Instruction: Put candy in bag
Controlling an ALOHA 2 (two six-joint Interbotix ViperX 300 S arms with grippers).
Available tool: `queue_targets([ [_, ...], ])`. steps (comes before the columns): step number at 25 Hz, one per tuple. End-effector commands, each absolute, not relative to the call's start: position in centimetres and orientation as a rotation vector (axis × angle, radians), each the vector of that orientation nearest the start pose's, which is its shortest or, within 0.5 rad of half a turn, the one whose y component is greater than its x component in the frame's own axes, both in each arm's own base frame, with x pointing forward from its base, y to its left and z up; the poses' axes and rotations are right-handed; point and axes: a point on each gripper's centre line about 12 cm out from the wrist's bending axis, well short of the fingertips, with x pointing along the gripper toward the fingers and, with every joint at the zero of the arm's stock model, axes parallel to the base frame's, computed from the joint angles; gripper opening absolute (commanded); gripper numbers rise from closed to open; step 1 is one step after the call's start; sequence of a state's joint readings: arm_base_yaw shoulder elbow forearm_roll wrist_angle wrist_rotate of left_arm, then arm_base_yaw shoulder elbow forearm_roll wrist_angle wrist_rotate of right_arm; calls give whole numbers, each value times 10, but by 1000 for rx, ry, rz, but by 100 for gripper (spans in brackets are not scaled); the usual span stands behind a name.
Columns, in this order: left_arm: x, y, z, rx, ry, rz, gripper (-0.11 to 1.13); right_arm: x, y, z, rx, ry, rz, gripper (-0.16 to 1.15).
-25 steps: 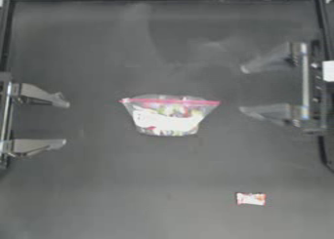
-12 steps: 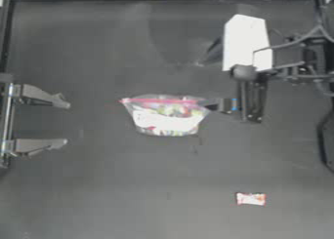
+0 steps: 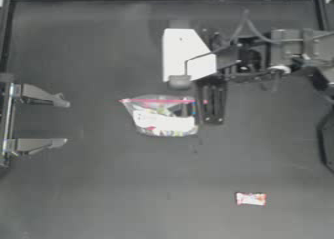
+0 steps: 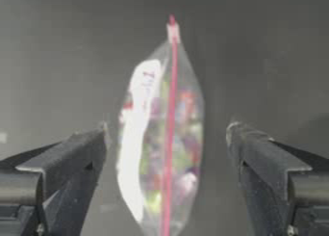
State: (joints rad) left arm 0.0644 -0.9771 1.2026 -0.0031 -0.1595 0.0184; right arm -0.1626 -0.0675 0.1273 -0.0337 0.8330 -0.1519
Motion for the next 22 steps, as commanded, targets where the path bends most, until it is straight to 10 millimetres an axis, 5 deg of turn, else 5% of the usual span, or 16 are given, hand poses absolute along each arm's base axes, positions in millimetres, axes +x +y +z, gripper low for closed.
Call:
queue_targets([
  [1, 197, 13, 270, 9, 68, 68, 97, 418, -71, 333, -111, 883, -92, 101],
  [22, 196, 15, 266, -3, 83, 78, 97, 472, -82, 302, -163, 987, -70, 101],
])
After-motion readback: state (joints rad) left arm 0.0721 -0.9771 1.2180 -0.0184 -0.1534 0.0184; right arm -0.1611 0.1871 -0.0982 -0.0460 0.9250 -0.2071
